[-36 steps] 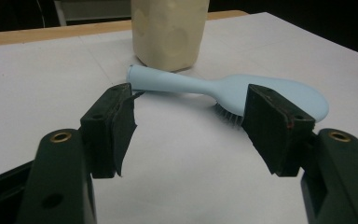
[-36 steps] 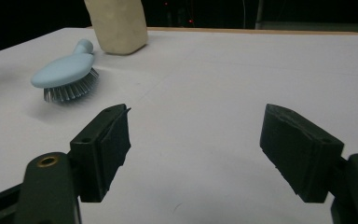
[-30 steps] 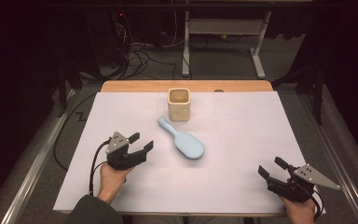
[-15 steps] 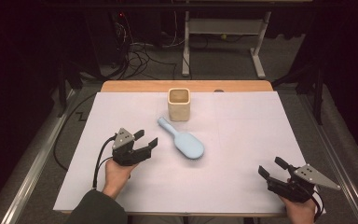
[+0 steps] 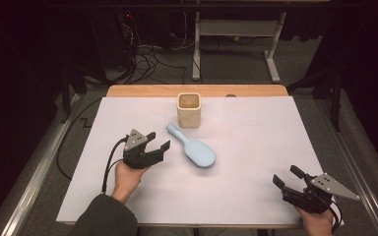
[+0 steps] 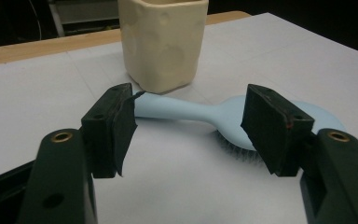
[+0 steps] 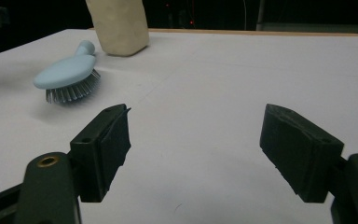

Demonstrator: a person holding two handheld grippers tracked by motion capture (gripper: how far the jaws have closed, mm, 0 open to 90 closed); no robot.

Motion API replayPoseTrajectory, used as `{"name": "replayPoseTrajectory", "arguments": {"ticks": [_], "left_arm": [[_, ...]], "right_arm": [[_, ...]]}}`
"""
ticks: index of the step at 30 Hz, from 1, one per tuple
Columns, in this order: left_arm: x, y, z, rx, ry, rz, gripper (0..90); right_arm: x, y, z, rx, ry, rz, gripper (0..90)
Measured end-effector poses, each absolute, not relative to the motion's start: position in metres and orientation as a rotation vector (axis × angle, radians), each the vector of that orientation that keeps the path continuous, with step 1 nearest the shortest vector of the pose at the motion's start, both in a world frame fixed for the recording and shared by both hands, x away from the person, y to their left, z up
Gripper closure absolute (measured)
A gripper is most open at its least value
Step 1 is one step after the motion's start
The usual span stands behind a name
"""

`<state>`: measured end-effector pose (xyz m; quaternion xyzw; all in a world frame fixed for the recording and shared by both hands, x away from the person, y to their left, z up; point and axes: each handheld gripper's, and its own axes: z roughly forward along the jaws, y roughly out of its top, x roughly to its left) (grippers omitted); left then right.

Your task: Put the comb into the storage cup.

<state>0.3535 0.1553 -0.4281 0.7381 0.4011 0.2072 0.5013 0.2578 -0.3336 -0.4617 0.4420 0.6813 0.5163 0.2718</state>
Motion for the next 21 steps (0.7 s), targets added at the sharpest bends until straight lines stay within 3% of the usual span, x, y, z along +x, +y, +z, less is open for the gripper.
{"name": "replayPoseTrajectory", "arguments": {"ticks": [21], "left_arm": [[0.373,0.136,-0.420,1.817,0.948,0.511,35.2]], "right_arm": [[0.258,-0.334,-0.462,1.188,1.839,1.394,25.0]]}}
